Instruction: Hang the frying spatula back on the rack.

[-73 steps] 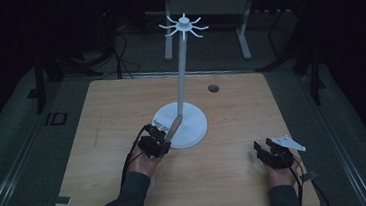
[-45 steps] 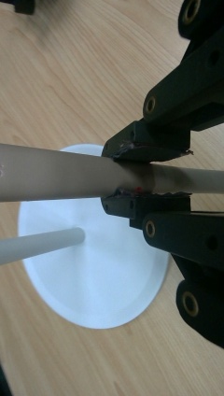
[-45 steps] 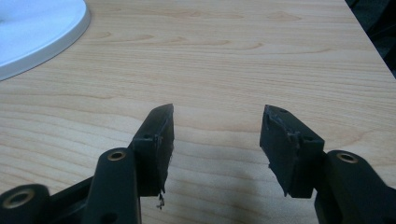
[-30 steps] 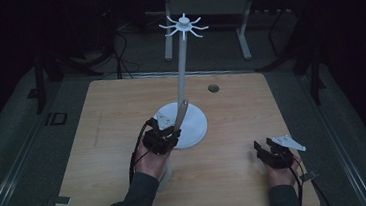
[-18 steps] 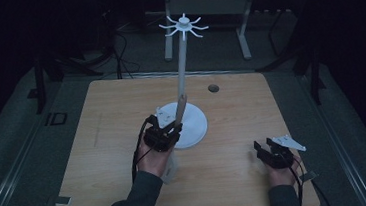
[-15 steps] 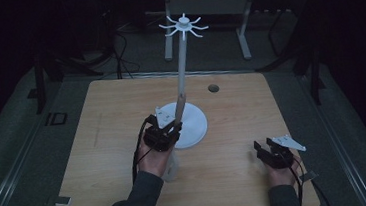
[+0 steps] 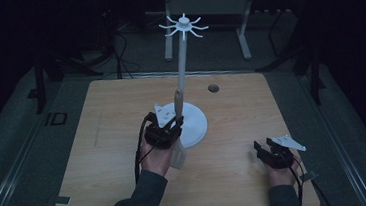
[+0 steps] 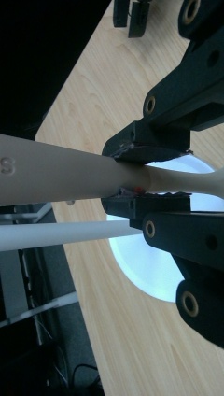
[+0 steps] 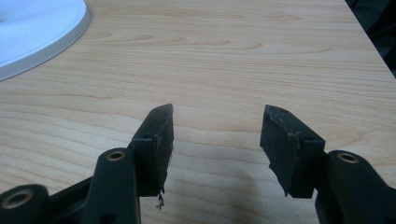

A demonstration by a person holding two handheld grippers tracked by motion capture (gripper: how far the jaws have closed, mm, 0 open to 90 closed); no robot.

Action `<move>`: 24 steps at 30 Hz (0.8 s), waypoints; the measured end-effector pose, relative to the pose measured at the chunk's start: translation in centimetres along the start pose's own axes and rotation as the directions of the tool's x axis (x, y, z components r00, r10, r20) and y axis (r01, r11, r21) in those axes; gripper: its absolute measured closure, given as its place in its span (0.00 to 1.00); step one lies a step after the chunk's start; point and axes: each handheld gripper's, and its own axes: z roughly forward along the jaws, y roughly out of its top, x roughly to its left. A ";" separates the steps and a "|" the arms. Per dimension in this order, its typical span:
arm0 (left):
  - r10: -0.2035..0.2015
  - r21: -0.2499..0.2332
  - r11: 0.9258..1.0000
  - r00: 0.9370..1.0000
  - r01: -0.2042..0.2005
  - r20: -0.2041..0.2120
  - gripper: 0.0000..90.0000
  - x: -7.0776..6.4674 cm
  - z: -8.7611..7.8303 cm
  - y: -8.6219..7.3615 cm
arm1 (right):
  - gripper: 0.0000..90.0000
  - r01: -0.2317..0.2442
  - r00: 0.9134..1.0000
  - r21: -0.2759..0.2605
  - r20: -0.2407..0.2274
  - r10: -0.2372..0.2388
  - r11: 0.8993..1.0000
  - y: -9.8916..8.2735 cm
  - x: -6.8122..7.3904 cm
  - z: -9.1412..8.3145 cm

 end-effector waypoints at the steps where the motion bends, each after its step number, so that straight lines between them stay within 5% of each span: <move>1: 0.001 -0.004 1.000 1.000 -0.001 -0.003 0.83 -0.1 0.0 0.1 | 0.49 0.000 1.000 0.000 0.000 0.000 1.000 0.0 0.0 0.0; 24: -0.007 -0.094 0.996 0.999 0.003 -0.042 0.83 -0.2 -0.7 2.3 | 0.49 -0.001 1.000 -0.001 -0.001 0.001 1.000 0.0 0.0 0.0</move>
